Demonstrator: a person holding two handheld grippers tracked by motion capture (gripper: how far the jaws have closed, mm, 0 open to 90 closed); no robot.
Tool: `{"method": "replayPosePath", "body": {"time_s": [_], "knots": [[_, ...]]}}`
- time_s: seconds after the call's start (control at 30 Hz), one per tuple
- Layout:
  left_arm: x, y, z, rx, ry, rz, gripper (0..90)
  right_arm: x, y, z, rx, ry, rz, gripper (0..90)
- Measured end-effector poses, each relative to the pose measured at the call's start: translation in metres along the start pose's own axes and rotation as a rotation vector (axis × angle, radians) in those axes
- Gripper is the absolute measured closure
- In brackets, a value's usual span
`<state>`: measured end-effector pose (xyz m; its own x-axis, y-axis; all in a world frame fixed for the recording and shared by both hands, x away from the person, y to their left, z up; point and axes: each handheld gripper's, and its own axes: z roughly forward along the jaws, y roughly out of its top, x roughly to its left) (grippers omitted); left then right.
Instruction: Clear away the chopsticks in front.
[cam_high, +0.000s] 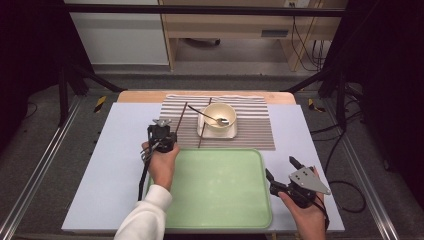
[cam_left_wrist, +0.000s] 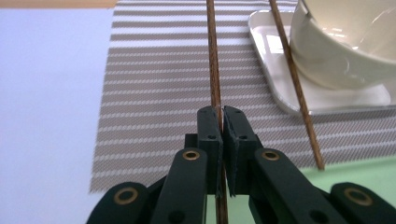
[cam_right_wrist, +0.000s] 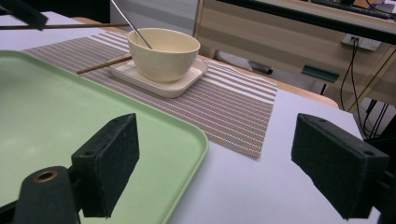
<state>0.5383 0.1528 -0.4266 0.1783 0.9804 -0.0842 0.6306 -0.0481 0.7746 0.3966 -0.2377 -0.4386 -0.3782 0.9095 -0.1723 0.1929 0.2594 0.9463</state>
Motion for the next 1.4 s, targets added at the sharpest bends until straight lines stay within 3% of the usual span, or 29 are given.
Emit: {"method": "replayPosePath", "body": {"time_s": [0.33, 0.53, 0.7, 1.07, 1.4], "knots": [[0.024, -0.024, -0.034, -0.022, -0.001, -0.065, 86.0, 0.000, 0.000, 0.001, -0.002, 0.003, -0.001, 15.1], [0.031, -0.034, -0.050, -0.034, -0.014, -0.087, 86.0, 0.000, 0.001, 0.001, -0.004, 0.003, 0.000, 15.1], [0.035, -0.041, -0.063, -0.055, -0.023, -0.112, 86.0, 0.000, 0.001, 0.000, -0.007, 0.003, 0.003, 15.1], [0.032, -0.047, -0.083, -0.081, -0.034, -0.107, 86.0, -0.002, 0.001, -0.001, -0.011, 0.002, 0.025, 15.2], [0.036, -0.051, -0.096, -0.107, -0.026, -0.128, 86.0, -0.003, 0.000, -0.001, -0.009, -0.002, 0.019, 15.1]]}}
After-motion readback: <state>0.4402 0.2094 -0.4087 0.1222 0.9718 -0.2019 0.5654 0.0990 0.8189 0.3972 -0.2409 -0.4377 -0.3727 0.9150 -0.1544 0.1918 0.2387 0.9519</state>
